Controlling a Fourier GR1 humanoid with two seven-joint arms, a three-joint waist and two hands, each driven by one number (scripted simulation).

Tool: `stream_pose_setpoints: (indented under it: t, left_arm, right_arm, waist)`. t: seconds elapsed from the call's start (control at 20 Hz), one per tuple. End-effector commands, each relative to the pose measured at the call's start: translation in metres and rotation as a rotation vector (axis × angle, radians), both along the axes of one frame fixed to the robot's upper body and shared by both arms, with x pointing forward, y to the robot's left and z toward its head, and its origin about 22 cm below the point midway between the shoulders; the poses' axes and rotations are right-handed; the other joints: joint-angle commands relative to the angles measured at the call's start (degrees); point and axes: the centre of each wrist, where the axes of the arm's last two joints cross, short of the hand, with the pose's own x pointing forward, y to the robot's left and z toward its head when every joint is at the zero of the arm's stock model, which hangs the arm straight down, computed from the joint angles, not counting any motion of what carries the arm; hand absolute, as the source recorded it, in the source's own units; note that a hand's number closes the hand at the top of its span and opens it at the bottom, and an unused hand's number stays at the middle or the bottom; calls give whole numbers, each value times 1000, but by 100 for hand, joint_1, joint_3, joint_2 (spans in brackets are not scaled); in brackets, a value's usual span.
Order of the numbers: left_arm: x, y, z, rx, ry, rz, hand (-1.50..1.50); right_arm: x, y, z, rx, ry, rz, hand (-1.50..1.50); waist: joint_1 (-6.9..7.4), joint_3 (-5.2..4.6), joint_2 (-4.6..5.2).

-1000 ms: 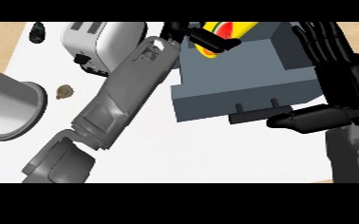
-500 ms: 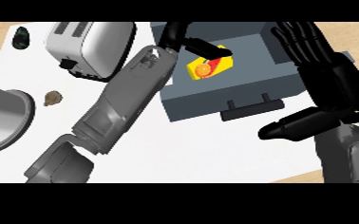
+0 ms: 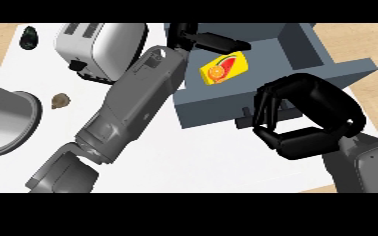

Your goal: Pick up the cup, place it into the drawer and close the drawer

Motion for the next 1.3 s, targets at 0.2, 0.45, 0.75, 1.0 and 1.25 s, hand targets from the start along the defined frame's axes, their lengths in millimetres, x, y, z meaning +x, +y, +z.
stream_pose_setpoints:
  t: [0.2,0.45,0.75,1.0,1.25]
  left_arm:
    - [1,-2,2,-55,-24,79,-150]
    - [2,9,-11,-121,-17,64,-150]
    - [-3,16,-23,-190,-13,51,-150]
    - [-6,42,-40,-213,-30,54,-150]
    - [-8,71,-44,-223,4,46,-150]
  right_arm:
    - [-14,-9,-16,-426,45,-11,-150]
    - [-22,5,-39,-583,-68,-165,-150]
    - [5,-8,-117,-740,25,-190,-150]
    - [31,-2,-155,-841,48,-160,150]
    - [60,-8,-176,-796,63,-252,150]
  waist:
    - [445,6,-143]
    - [821,6,-165]
    - [1197,13,-160]
    - [1333,11,-176]
    - [1542,20,-170]
